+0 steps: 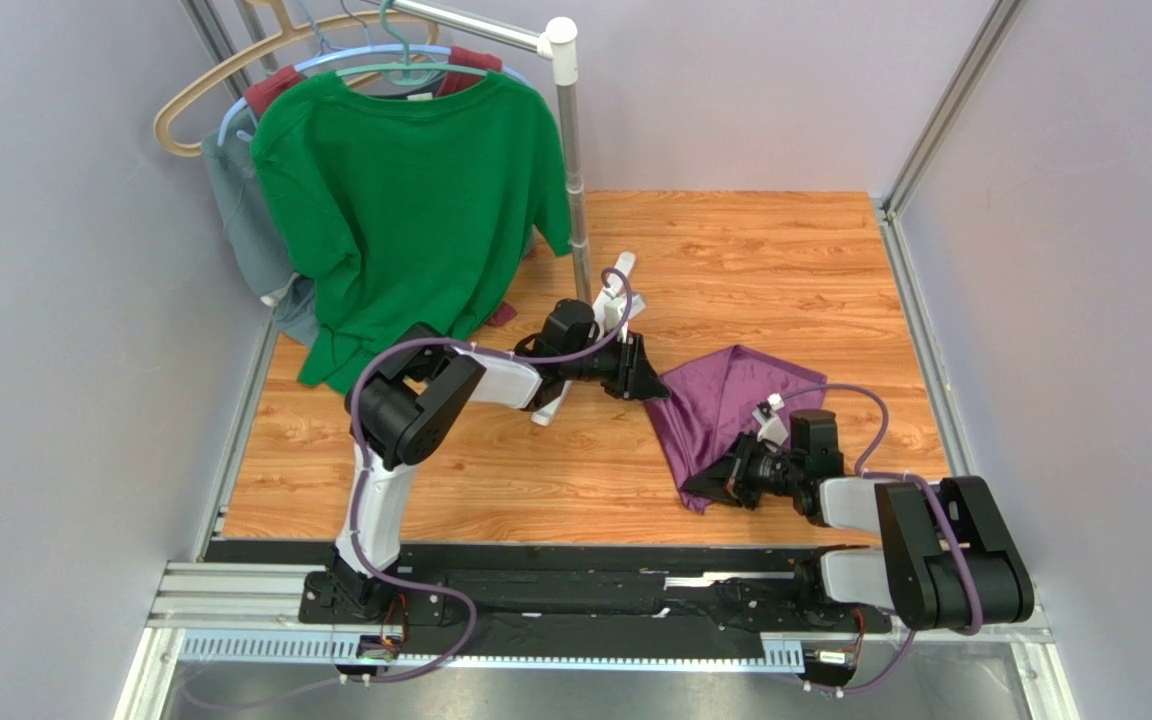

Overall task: Fold the napkin, place the utensils inside, and roll it up
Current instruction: Roll the napkin with the utensil

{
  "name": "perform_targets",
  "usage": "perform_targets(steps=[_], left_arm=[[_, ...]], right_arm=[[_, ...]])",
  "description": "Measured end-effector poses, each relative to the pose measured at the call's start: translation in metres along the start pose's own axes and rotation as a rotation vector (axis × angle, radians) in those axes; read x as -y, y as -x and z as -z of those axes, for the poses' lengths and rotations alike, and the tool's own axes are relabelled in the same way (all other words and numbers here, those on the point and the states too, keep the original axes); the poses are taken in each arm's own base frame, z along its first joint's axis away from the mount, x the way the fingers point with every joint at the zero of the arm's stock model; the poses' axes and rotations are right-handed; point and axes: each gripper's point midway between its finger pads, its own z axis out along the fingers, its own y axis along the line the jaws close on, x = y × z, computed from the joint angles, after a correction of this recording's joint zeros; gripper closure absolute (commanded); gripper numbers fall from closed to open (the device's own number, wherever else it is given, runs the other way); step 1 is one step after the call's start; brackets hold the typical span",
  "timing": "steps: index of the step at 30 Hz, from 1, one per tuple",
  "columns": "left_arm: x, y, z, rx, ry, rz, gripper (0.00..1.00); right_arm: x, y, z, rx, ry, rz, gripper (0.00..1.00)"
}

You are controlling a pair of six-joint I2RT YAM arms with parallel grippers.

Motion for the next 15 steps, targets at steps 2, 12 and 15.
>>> perform_targets(steps=[2, 12, 15], left_arm=[[-0.002, -0.001, -0.002, -0.001, 0.000, 0.007, 0.67], [-0.011, -0.004, -0.013, -0.007, 0.002, 0.038, 0.69], [-0.013, -0.004, -0.015, -0.011, 0.004, 0.046, 0.70]], right_arm=[[0.000, 0.000, 0.000, 0.000, 0.001, -0.001, 1.00], [0.000, 0.000, 0.000, -0.002, 0.001, -0.002, 1.00], [0.000, 0.000, 0.000, -0.004, -0.002, -0.004, 0.98]])
